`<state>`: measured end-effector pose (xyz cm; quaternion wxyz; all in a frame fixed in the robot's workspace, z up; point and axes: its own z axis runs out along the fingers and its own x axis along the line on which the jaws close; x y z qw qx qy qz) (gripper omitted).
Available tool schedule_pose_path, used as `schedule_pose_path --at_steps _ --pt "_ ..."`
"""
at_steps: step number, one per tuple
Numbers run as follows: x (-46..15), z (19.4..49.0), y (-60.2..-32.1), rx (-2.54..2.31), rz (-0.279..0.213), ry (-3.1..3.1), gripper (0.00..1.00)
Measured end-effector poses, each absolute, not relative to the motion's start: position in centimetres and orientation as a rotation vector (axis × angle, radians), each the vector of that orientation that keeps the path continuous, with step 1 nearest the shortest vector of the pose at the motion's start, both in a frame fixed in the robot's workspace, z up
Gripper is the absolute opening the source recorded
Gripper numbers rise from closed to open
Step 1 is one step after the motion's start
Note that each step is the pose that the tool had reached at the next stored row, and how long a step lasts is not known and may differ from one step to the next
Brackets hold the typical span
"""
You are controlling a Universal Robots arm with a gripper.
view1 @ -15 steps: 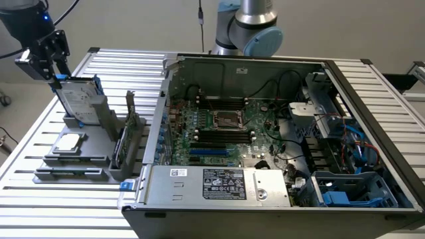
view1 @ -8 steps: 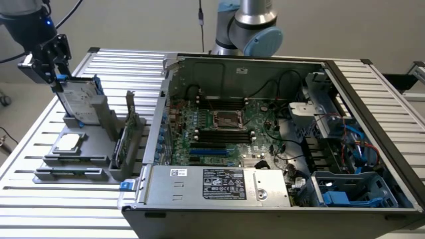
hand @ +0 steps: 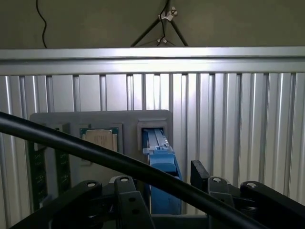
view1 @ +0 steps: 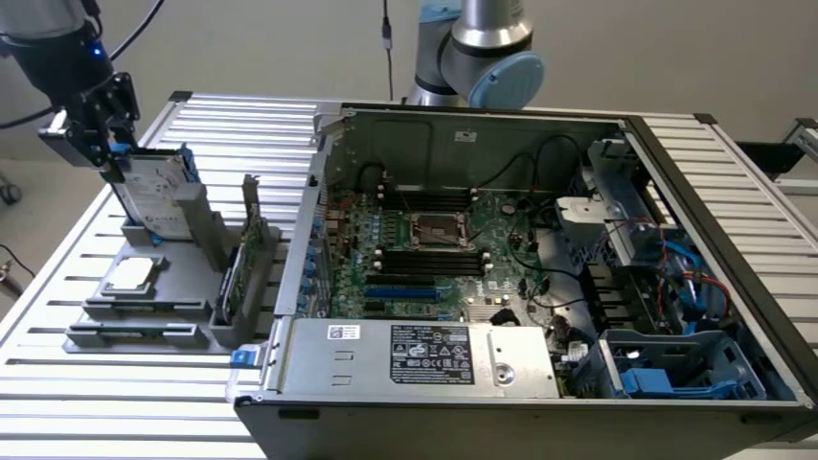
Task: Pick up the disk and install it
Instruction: 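Pick up the disk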
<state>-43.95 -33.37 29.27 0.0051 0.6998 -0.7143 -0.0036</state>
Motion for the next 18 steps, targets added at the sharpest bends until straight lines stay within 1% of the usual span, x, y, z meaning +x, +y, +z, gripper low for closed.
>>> schedule_pose_path --at_steps 18 --pt "-43.92 28.82 -33.29 2.186 -0.011 -2.240 0.54"
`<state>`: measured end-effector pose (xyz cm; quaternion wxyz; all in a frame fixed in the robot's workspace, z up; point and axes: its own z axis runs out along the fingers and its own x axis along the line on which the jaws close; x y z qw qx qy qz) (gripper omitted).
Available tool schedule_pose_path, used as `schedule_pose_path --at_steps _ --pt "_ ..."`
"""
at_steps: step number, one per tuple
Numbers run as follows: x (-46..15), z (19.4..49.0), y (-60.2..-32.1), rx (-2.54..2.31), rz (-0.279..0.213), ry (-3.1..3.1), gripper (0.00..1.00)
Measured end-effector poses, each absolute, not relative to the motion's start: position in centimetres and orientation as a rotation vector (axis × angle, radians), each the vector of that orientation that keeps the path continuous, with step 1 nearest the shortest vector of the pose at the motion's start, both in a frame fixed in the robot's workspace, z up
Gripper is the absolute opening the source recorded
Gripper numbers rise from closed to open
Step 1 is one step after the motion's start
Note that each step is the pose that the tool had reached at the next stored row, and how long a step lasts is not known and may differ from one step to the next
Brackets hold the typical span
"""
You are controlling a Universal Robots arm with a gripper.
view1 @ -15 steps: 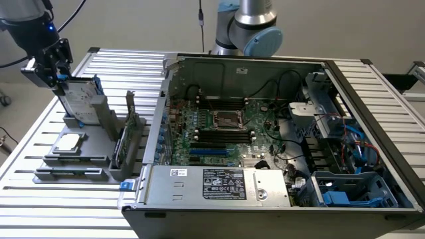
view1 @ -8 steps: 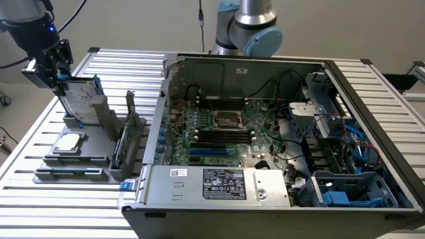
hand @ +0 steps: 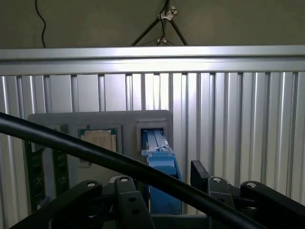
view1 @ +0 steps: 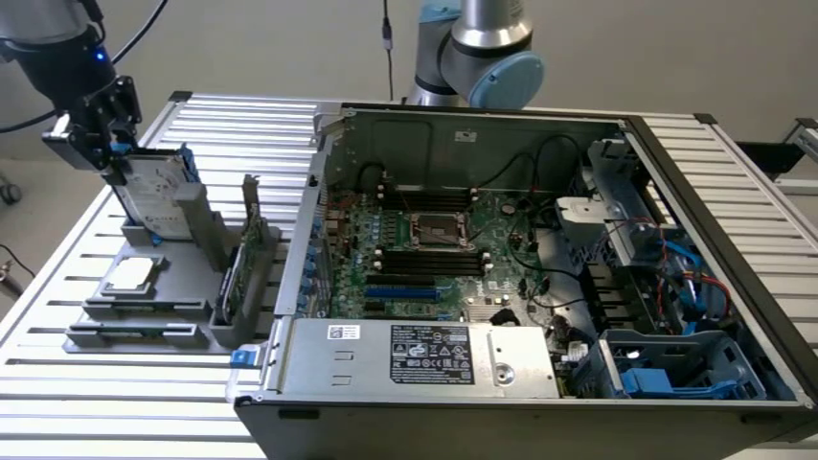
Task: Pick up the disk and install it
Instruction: 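Pick up the disk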
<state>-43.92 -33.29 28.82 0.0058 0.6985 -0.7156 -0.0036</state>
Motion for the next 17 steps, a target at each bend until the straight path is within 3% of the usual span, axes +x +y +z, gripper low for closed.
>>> schedule_pose_path --at_steps 15,17 --pt "-43.90 28.70 -32.89 2.178 0.003 -2.231 0.54" --pt "-43.90 28.69 -32.89 2.178 0.003 -2.231 0.45"
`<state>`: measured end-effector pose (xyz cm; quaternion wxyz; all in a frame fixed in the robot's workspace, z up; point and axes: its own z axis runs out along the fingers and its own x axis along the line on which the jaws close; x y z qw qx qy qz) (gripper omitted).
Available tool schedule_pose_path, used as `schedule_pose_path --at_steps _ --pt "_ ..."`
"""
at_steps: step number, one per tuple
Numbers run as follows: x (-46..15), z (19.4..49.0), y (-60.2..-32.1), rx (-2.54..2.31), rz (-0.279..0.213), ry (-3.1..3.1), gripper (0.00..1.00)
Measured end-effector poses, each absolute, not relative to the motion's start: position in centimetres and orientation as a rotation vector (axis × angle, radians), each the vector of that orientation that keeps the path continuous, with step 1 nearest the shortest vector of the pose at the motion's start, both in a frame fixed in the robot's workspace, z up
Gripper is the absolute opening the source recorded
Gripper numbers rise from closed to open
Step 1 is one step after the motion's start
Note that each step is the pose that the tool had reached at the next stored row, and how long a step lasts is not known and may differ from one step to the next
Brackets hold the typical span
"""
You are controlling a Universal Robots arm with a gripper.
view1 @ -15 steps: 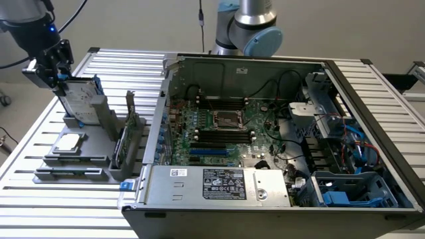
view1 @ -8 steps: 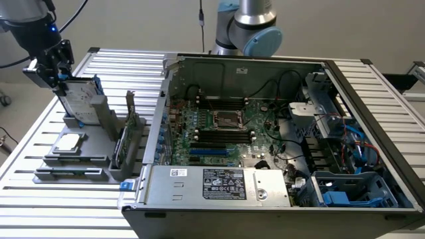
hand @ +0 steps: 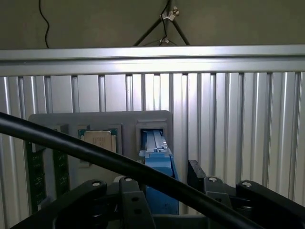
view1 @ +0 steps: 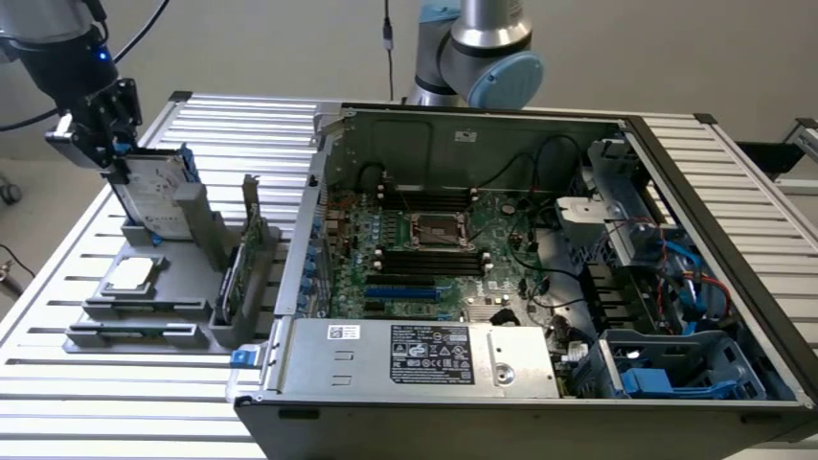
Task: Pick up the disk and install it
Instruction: 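Pick up the disk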
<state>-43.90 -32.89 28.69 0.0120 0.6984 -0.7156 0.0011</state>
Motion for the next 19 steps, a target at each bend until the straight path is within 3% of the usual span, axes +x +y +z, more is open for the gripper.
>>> schedule_pose_path --at_steps 2,3,8,10,19 --pt "-43.90 28.69 -32.89 2.177 0.004 -2.231 0.45" --pt "-43.90 28.69 -32.89 2.177 0.004 -2.231 0.39" --pt "-43.90 28.69 -32.89 2.177 0.004 -2.231 0.39" --pt "-43.91 28.70 -32.88 2.177 0.004 -2.231 0.33" --pt "-43.91 28.70 -33.02 2.177 0.004 -2.231 0.33"
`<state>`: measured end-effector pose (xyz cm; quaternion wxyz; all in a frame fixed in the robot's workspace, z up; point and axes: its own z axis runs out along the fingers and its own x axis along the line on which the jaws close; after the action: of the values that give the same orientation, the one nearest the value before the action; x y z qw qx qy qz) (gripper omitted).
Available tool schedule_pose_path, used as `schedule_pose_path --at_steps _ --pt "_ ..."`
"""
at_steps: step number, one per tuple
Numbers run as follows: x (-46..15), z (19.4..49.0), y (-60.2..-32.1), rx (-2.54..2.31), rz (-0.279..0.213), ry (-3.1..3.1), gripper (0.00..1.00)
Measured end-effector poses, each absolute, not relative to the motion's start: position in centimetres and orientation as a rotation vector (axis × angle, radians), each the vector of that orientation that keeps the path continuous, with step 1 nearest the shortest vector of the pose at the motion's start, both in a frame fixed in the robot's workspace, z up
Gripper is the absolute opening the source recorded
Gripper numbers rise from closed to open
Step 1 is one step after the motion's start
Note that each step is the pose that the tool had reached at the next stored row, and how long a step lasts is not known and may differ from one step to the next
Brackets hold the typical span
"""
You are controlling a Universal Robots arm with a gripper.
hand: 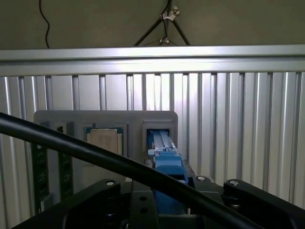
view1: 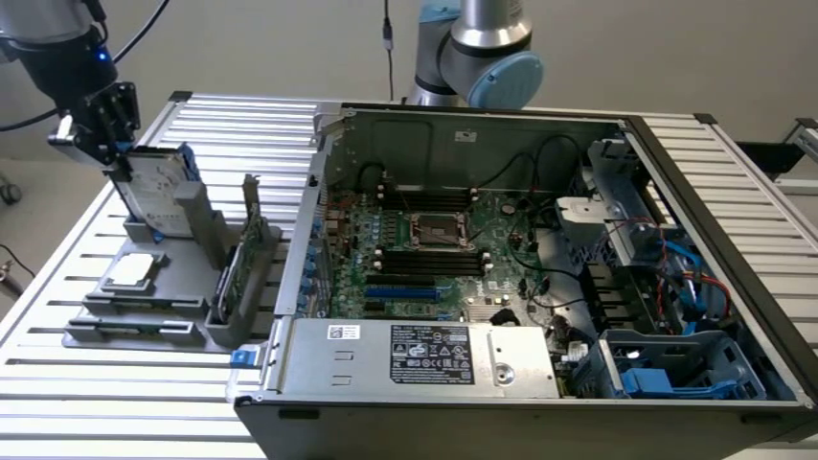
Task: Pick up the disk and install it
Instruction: 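Pick up the disk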
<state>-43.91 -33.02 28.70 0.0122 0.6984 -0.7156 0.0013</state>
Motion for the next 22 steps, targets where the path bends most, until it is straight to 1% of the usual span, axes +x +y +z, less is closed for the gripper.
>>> schedule_pose_path --at_steps 22 --pt "-43.91 28.70 -33.46 2.177 0.004 -2.231 0.33"
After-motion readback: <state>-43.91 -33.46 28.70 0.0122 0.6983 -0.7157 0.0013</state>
